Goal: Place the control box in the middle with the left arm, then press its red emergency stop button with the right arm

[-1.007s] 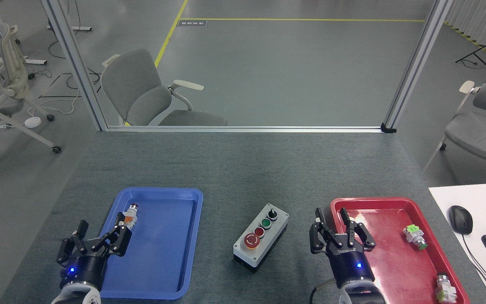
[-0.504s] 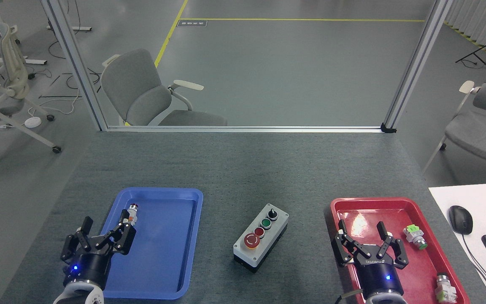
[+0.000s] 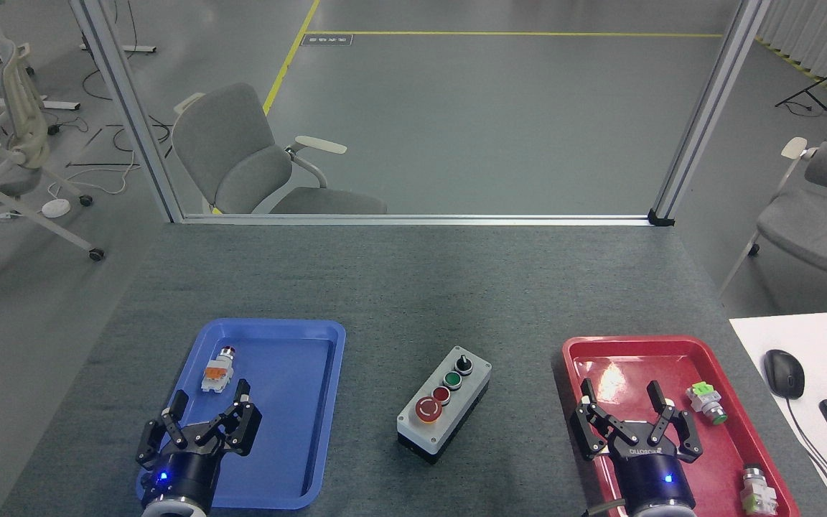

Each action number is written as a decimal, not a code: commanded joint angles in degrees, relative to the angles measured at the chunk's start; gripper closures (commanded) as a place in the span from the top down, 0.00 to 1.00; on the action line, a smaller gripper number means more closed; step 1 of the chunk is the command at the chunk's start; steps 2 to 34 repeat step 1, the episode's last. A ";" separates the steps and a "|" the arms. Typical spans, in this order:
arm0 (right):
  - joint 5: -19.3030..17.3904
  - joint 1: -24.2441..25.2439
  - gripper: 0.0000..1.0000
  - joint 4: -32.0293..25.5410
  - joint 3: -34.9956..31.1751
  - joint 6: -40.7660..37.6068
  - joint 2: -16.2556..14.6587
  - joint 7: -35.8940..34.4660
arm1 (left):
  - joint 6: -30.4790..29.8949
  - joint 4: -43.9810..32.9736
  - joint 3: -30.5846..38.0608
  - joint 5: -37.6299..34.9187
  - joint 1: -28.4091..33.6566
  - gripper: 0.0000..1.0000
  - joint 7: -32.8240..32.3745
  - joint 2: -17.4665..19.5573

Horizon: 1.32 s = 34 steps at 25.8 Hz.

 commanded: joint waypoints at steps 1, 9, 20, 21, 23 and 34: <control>0.00 0.02 0.98 0.02 0.02 0.11 -0.12 -0.02 | -0.06 0.04 0.03 0.09 0.00 0.99 0.26 -0.16; 0.00 0.02 0.98 0.02 0.02 0.11 -0.12 -0.02 | -0.06 0.04 0.03 0.09 0.00 0.99 0.26 -0.16; 0.00 0.02 0.98 0.02 0.02 0.11 -0.12 -0.02 | -0.06 0.04 0.03 0.09 0.00 0.99 0.26 -0.16; 0.00 0.02 0.98 0.02 0.02 0.11 -0.12 -0.02 | -0.06 0.04 0.03 0.09 0.00 0.99 0.26 -0.16; 0.00 0.02 0.98 0.02 0.02 0.11 -0.12 -0.02 | -0.06 0.04 0.03 0.09 0.00 0.99 0.26 -0.16; 0.00 0.02 0.98 0.02 0.02 0.11 -0.12 -0.02 | -0.06 0.04 0.03 0.09 0.00 0.99 0.26 -0.16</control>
